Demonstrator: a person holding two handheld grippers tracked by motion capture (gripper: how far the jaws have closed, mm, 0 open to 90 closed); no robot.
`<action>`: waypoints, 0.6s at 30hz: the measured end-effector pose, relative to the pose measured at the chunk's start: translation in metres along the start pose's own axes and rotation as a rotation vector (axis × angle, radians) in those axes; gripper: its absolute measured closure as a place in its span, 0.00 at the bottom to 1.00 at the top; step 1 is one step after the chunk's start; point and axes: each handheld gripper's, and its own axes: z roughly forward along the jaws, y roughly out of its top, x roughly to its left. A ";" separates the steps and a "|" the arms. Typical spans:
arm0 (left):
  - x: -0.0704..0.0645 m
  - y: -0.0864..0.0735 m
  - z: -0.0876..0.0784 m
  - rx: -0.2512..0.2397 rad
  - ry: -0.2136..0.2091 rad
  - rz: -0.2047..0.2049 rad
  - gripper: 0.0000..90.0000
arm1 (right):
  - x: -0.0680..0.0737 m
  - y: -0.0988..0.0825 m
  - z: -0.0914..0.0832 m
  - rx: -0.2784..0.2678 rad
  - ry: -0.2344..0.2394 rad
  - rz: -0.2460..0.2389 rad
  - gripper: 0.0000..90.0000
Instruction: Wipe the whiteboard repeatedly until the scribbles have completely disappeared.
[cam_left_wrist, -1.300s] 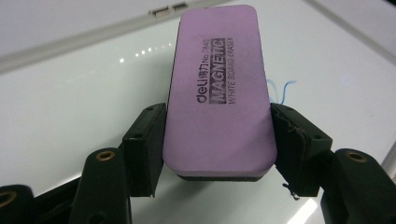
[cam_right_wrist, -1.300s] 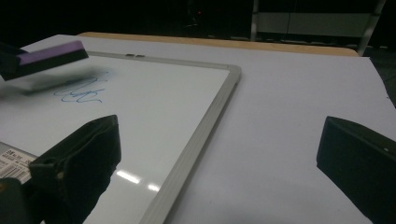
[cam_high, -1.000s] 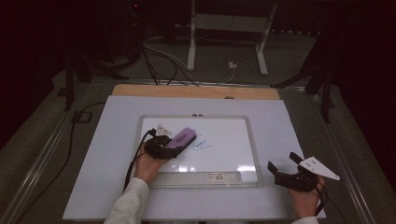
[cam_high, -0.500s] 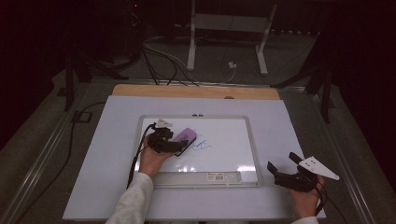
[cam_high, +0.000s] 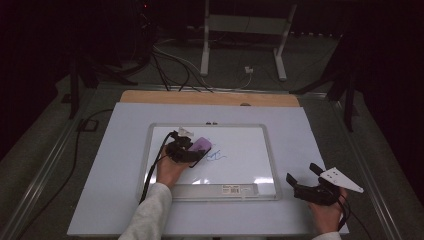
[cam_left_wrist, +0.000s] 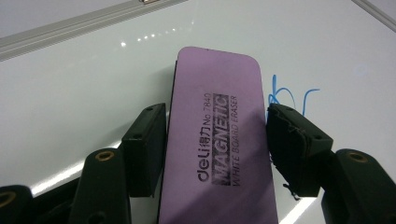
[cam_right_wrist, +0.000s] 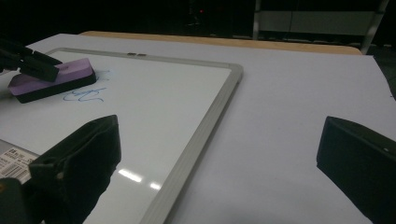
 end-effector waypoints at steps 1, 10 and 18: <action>0.000 0.000 0.000 0.002 0.004 0.002 0.46 | 0.000 0.000 0.000 0.000 0.000 0.000 0.00; 0.010 0.001 -0.005 0.012 0.057 -0.022 0.46 | -0.001 0.000 0.000 0.000 -0.001 0.000 0.00; 0.026 0.001 -0.010 0.010 0.127 -0.069 0.46 | 0.000 0.000 0.000 0.001 0.000 0.000 0.00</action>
